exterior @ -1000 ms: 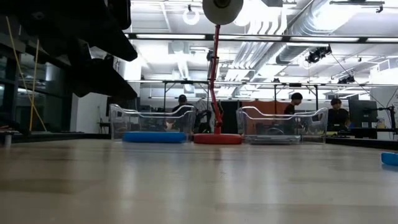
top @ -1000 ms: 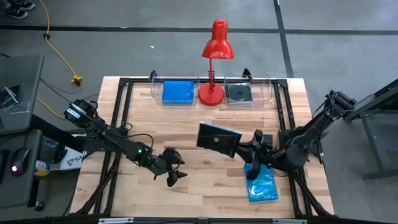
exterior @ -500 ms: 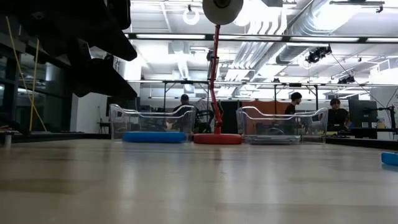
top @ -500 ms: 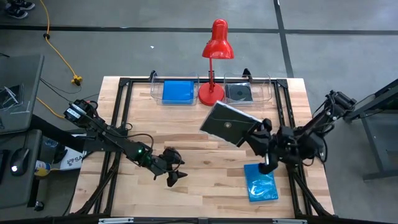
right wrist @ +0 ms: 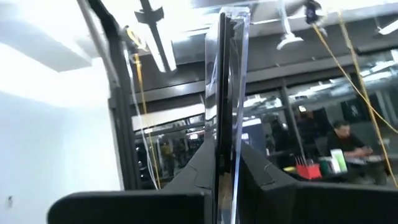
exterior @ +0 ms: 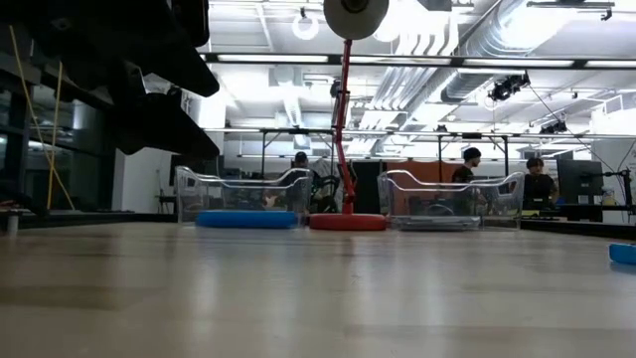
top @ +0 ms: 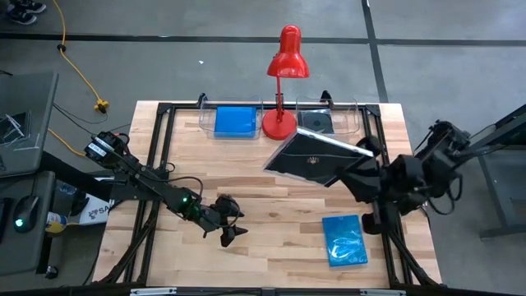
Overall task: Pick & place jewel cases by type
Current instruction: Put the black cd case into the right transparent bin
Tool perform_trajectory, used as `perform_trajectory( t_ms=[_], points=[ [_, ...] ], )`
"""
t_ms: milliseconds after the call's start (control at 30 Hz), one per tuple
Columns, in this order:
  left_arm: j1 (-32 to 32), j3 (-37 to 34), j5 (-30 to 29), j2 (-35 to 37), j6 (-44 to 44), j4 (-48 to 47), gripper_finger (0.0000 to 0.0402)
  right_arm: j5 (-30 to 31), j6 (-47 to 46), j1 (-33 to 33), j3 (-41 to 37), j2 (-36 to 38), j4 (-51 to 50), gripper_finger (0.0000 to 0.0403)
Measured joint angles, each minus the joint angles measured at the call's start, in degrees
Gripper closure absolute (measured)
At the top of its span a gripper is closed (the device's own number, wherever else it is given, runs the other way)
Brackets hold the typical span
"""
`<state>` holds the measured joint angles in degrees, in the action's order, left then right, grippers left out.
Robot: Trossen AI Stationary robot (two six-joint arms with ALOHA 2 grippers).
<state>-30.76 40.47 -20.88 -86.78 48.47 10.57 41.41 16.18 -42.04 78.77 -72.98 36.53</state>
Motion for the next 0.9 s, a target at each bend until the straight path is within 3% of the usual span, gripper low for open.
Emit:
perform_trajectory(
  t_ms=[267, 367, 733, 900],
  points=[
    [0.0, 0.0, 0.3, 0.0, 0.0, 0.0, 0.0089, -3.9, 5.0, 0.0, 14.1, -3.4, -10.9, 0.0391],
    [0.0, 0.0, 0.3, 0.0, 0.0, 0.0, 0.0089, -8.1, 5.7, 0.0, 16.9, -4.2, -13.7, 0.0391],
    [0.0, 0.0, 0.3, 0.0, 0.1, 0.1, 0.0089, -34.9, 7.5, 0.0, 19.2, -4.2, -18.0, 0.0385],
    [0.0, 0.0, 0.3, 0.0, 0.1, 0.2, 0.0089, -50.3, 8.3, 0.0, 19.2, -4.2, -18.7, 0.0393]
  ],
)
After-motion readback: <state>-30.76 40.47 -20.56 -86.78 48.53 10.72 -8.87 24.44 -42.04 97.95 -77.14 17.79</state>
